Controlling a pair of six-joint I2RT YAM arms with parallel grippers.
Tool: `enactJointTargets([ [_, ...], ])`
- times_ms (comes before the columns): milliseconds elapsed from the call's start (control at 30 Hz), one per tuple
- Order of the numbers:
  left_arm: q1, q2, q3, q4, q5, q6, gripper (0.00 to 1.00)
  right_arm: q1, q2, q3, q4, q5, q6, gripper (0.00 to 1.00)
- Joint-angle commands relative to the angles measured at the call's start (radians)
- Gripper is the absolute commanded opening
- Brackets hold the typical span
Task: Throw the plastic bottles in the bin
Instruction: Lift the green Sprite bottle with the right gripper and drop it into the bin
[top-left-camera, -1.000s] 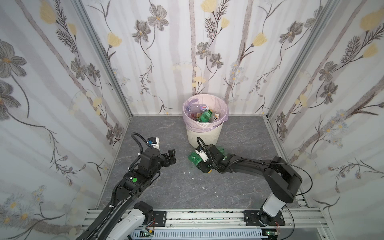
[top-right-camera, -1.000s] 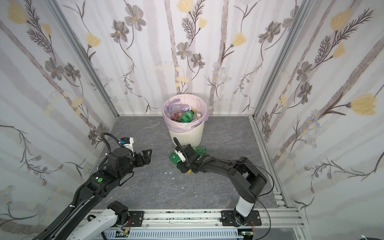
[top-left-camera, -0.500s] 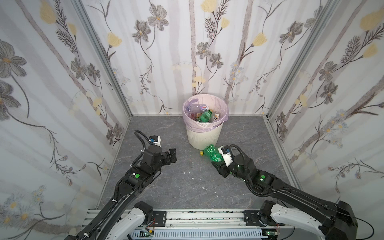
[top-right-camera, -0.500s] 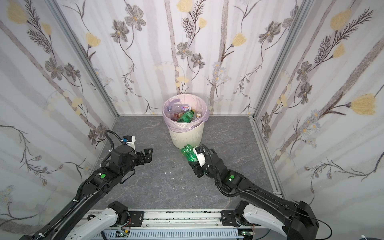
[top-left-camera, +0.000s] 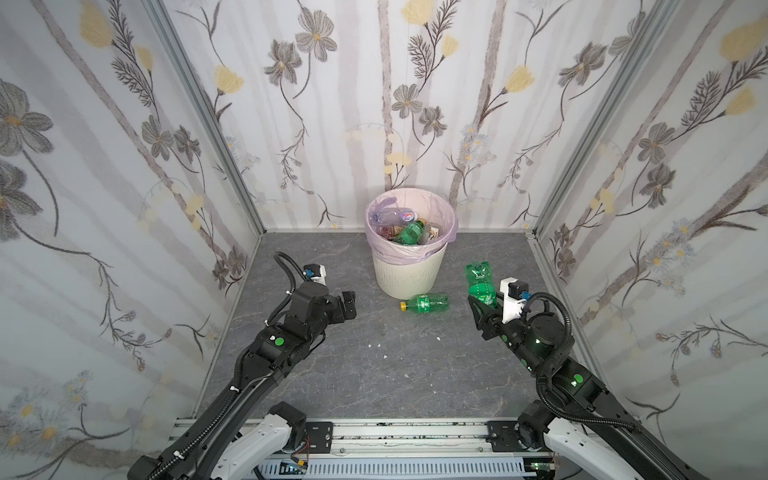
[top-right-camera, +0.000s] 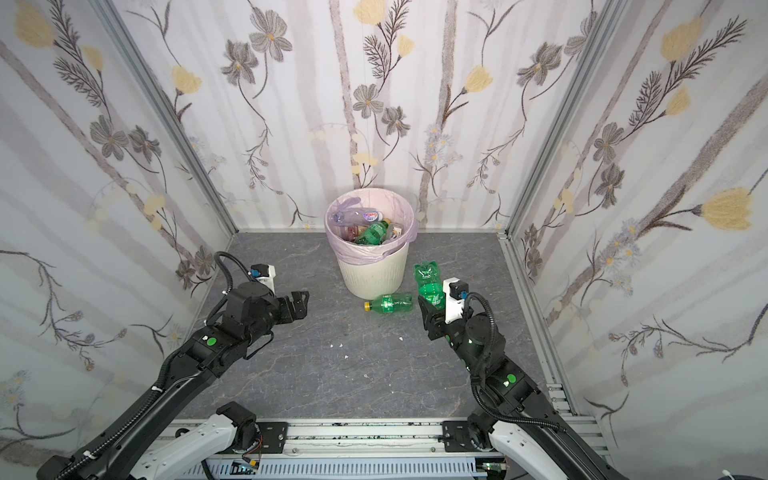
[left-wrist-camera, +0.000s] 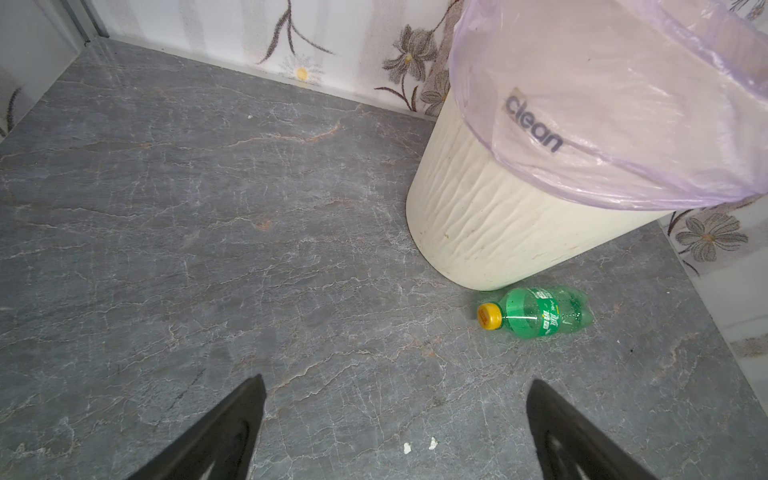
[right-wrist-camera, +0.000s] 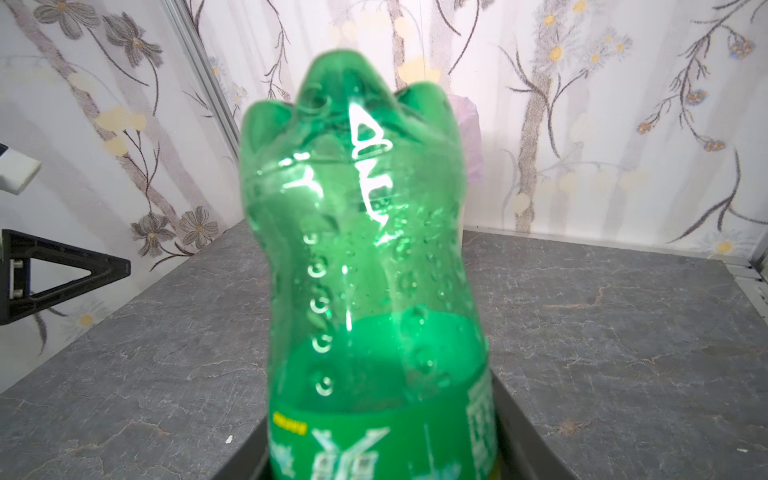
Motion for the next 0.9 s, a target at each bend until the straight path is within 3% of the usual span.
enactJointTargets([
  [0, 0.002, 0.011, 0.024, 0.037, 0.017, 0.002, 1.00, -0.034, 0.117, 0.132, 0.092, -0.030, -0.084, 0.51],
  [200, 0.002, 0.006, 0.064, 0.042, 0.054, 0.003, 1.00, -0.106, 0.668, 0.723, 0.052, -0.184, -0.135, 0.53],
  [300, 0.003, -0.021, 0.073, 0.041, 0.069, 0.004, 1.00, -0.120, 0.943, 1.021, -0.081, -0.134, -0.135, 0.84],
  [367, 0.002, -0.037, 0.073, 0.040, 0.095, 0.007, 1.00, -0.123, 1.016, 1.104, -0.166, -0.133, -0.124, 0.89],
  [467, 0.002, -0.068, 0.058, 0.039, 0.114, 0.009, 1.00, -0.123, 0.965, 0.984, -0.124, -0.148, -0.098, 0.93],
  [633, 0.002, -0.075, 0.038, 0.037, 0.097, 0.036, 1.00, -0.123, 0.754, 0.692, -0.007, -0.172, -0.089, 0.95],
  [867, 0.002, -0.051, 0.041, 0.039, 0.086, 0.036, 1.00, -0.122, 0.595, 0.426, 0.026, -0.224, -0.172, 0.94],
])
